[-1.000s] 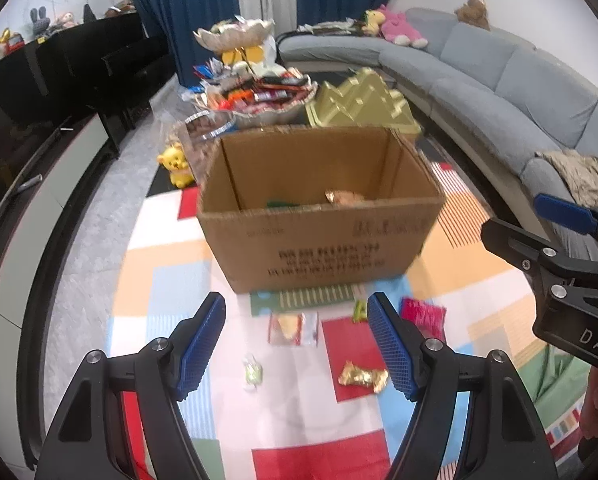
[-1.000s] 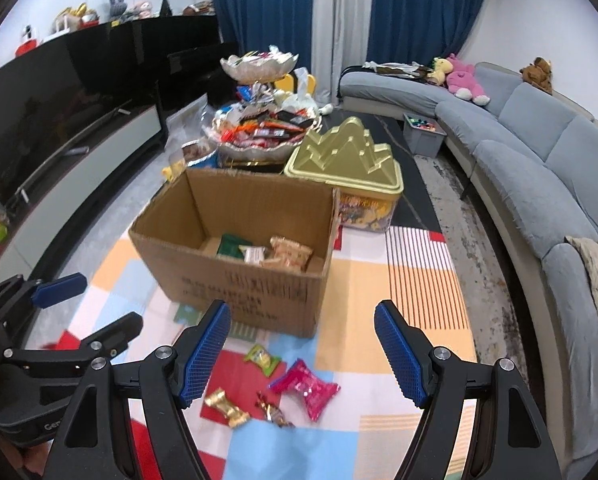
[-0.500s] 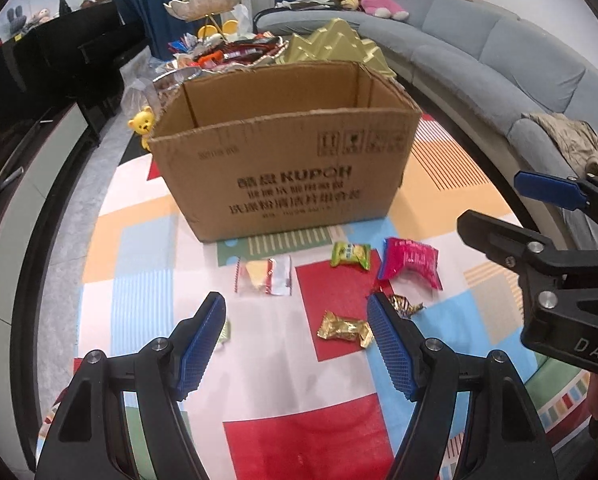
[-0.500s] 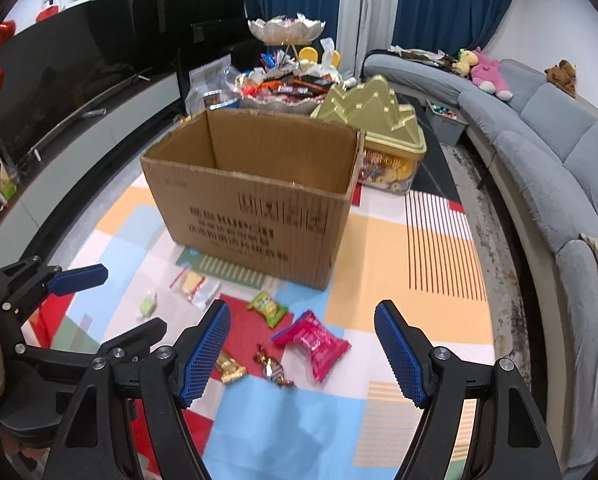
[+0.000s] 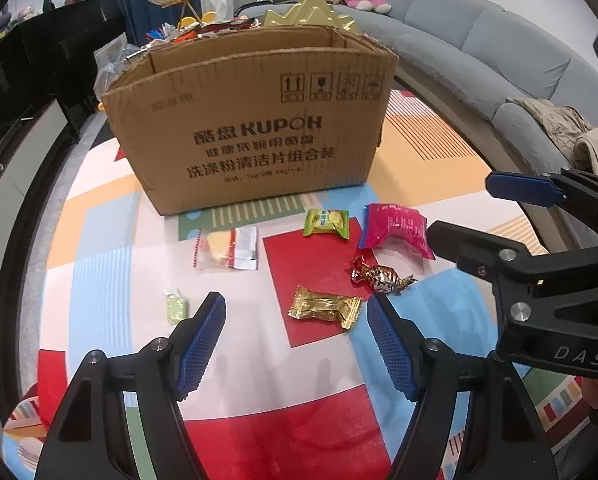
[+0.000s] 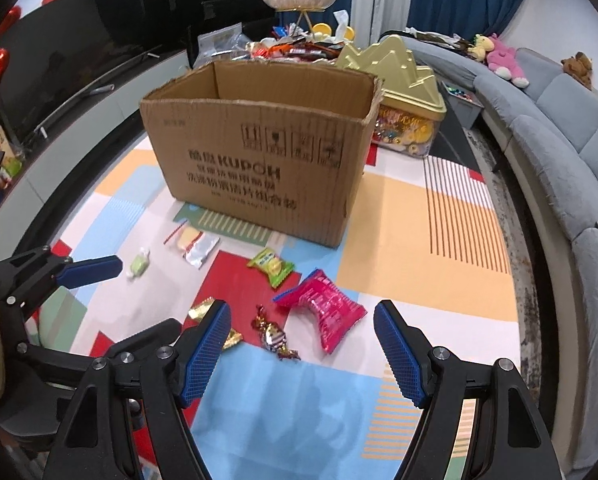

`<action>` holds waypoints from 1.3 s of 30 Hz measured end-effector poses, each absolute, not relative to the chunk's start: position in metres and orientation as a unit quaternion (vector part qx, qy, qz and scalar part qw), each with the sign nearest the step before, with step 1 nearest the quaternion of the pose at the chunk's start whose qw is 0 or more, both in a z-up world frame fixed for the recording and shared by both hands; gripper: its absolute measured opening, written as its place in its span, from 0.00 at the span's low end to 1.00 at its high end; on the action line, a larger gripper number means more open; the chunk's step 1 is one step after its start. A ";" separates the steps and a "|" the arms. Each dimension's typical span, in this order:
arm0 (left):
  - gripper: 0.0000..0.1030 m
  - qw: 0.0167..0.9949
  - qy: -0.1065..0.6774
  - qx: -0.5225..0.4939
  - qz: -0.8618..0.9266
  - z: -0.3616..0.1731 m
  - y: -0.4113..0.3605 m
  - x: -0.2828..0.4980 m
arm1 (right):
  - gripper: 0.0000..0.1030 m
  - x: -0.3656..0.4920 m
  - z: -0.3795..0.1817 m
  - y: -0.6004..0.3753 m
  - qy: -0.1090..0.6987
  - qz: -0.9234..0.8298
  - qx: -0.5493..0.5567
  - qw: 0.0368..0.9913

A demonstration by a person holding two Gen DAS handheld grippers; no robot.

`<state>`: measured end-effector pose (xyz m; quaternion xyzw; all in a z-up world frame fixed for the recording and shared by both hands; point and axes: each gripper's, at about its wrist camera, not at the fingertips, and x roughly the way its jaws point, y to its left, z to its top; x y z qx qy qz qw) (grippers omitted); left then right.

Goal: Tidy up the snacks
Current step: 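Withdraw both tools from box and lower toward remaining snacks on table, then grasp gold wrapped candy with left tool while right tool grasps twisted foil candy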

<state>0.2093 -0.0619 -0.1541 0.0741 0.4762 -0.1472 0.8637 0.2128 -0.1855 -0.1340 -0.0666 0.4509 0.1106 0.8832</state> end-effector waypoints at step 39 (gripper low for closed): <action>0.71 0.859 0.465 0.103 -0.185 -0.228 -0.085 0.223 | 0.49 0.228 -0.211 -0.176 0.475 0.193 -0.110 0.852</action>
